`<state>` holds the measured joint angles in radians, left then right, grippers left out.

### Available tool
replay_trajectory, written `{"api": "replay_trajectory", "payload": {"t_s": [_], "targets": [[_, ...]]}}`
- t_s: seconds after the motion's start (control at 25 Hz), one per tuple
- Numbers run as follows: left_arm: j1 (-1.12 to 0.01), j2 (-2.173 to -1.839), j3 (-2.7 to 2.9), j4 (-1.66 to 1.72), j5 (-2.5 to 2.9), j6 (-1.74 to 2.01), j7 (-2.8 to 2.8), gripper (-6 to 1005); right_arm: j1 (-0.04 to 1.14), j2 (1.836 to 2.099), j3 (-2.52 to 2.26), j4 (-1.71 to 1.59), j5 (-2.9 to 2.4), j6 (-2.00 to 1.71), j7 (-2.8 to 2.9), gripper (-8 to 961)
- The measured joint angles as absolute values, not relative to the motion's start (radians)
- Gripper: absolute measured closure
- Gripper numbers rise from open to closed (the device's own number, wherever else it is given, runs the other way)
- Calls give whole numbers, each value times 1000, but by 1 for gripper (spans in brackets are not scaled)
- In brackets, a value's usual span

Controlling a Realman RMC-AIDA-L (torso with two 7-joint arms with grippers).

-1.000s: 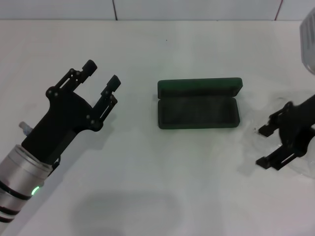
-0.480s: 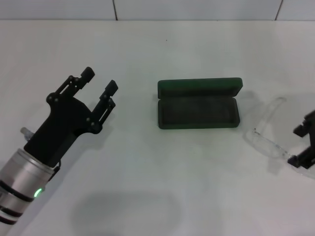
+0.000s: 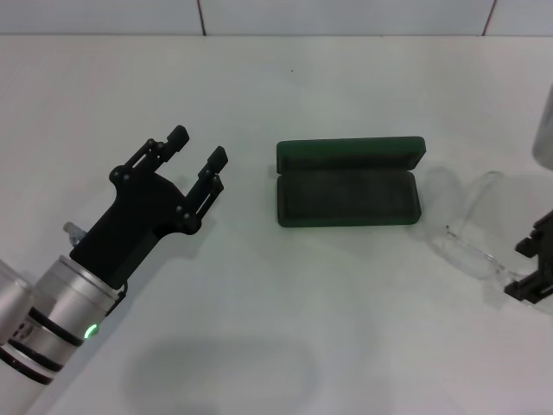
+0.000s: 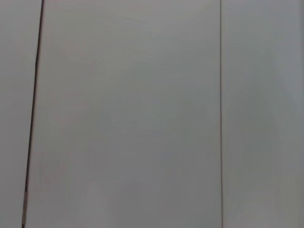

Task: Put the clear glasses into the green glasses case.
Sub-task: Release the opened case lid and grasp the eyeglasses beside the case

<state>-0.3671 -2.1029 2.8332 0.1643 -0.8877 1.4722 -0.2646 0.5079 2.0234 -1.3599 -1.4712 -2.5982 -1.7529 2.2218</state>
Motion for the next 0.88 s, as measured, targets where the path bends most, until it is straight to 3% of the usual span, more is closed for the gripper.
{"api": "replay_trajectory", "payload": {"t_s": [0.56,0.76,0.88], "targets": [[-393,-2103,2836,175,-884,1422,-265,450,522,2022,-1479,-1436,-2600,-1689,2223,319],[-394,-2103,2839,176,-880,1422,-264,451,521,2023,-1488,-1430,-2612,-1670,2225,505],[-396,-2103,2839,176,-880,1420,-264,451,520,2023,-1494,-1429,-2613,-1670,2230,517]]}}
